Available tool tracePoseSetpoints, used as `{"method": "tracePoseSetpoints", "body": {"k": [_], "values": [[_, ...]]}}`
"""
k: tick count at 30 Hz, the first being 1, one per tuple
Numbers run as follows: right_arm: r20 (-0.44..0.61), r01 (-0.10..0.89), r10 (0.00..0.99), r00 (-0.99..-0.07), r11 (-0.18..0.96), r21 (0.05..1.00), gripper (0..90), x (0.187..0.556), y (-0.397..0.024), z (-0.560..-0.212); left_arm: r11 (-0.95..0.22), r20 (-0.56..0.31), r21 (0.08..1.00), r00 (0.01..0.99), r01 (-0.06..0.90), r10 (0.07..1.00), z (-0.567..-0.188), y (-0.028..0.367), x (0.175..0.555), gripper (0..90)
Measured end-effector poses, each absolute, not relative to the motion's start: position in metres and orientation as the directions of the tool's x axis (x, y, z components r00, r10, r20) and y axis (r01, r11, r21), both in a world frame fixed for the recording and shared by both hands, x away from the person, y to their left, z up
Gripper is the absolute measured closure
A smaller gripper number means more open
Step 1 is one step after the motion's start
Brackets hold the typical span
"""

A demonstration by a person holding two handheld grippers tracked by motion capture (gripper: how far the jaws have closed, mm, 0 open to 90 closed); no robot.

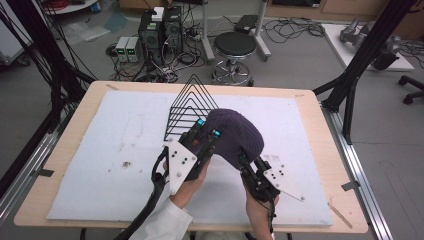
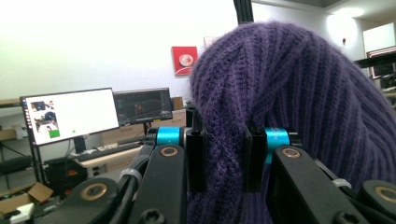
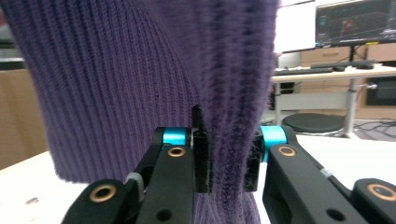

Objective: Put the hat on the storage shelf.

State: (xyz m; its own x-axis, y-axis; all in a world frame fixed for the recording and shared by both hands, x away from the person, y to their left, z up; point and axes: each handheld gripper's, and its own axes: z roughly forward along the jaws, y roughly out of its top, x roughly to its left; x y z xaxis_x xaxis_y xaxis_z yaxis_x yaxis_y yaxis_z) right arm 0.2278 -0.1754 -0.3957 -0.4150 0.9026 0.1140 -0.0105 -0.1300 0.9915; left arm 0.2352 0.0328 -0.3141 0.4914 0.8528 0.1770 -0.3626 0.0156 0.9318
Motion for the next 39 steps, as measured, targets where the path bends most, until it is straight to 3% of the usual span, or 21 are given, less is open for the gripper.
{"method": "tracePoseSetpoints", "body": {"k": [11,23,39], "values": [[0.034,0.003,0.925,-0.378,-0.035,0.999,82.1,0.233,-0.152,-0.384,-0.129,0.301,0.909,0.412,-0.396,0.86,-0.301,0.066,0.23,76.6],[0.005,0.004,0.9,-0.435,-0.004,1.0,82.0,0.266,-0.128,-0.331,-0.082,0.228,0.935,0.41,-0.344,0.883,-0.267,0.115,0.271,76.6],[0.049,0.006,0.875,-0.481,-0.053,0.999,81.8,0.33,-0.102,-0.298,-0.06,0.183,0.956,0.424,-0.287,0.887,-0.231,0.142,0.335,76.6]]}}
